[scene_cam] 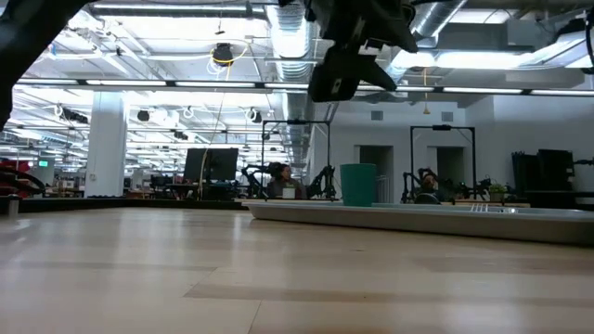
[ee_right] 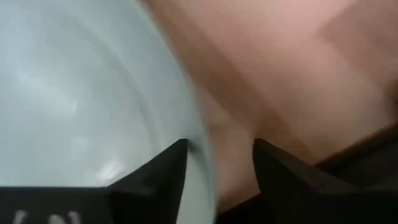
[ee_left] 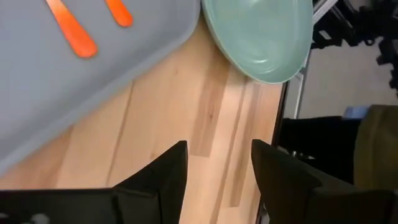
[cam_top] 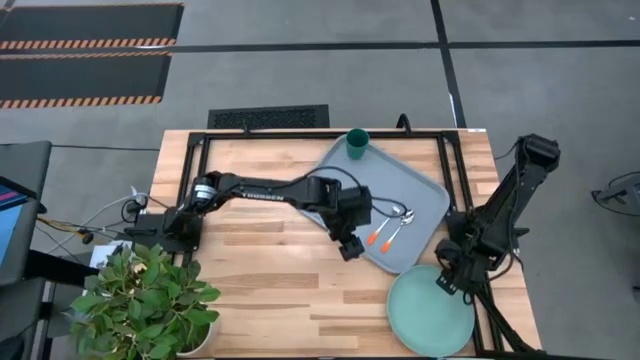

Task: Pick and place plate/cup/fork/spoon on tray
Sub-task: Put the light green plate on the blue tray

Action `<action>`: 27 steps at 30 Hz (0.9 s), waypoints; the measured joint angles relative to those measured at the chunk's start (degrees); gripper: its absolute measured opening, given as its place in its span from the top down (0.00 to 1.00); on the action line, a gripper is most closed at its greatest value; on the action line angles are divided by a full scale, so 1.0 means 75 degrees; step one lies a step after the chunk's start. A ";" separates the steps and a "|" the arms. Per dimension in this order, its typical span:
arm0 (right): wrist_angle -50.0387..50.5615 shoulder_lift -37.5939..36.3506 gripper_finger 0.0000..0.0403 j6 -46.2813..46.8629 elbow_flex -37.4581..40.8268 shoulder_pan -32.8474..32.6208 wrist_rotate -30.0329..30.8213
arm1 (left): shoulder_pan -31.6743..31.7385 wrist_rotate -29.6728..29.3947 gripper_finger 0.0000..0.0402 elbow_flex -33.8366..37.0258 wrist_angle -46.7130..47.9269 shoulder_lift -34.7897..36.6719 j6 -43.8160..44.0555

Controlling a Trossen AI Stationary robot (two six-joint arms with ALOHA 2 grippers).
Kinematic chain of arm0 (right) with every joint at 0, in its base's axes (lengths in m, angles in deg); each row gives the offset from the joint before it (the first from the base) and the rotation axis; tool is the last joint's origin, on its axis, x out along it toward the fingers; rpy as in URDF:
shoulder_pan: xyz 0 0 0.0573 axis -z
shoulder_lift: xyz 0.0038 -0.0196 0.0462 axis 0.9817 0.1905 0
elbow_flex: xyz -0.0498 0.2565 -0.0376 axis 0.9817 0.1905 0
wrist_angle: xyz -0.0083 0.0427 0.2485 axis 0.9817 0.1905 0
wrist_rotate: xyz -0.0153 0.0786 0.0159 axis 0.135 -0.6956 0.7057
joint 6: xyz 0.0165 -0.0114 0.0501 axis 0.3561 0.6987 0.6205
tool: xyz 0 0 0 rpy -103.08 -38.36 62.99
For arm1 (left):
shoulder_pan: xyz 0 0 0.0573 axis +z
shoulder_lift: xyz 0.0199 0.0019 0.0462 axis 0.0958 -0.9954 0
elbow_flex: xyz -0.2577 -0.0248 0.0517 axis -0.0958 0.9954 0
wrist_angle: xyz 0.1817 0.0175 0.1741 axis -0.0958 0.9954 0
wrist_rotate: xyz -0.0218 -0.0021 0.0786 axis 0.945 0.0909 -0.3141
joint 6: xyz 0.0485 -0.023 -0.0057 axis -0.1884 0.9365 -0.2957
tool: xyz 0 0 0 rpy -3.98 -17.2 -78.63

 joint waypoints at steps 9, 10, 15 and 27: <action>-0.0442 0.0001 0.90 -0.0311 0.0030 -0.0003 -0.0324 | -0.0524 -0.0950 0.59 0.0001 -0.0229 0.0000 0.1118; -0.0508 -0.0006 0.94 -0.0344 0.0025 -0.0003 -0.0309 | -0.0573 -0.1007 0.59 0.0001 -0.0206 0.0000 0.1273; -0.0879 -0.0003 0.97 -0.0567 -0.0057 0.0000 0.0071 | -0.0943 -0.1134 0.59 0.0019 -0.0146 0.0118 0.2076; 0.0266 0.0003 0.98 -0.1277 -0.1385 0.0655 0.2707 | -0.1387 -0.3518 0.59 -0.0002 -0.0278 0.1498 0.3353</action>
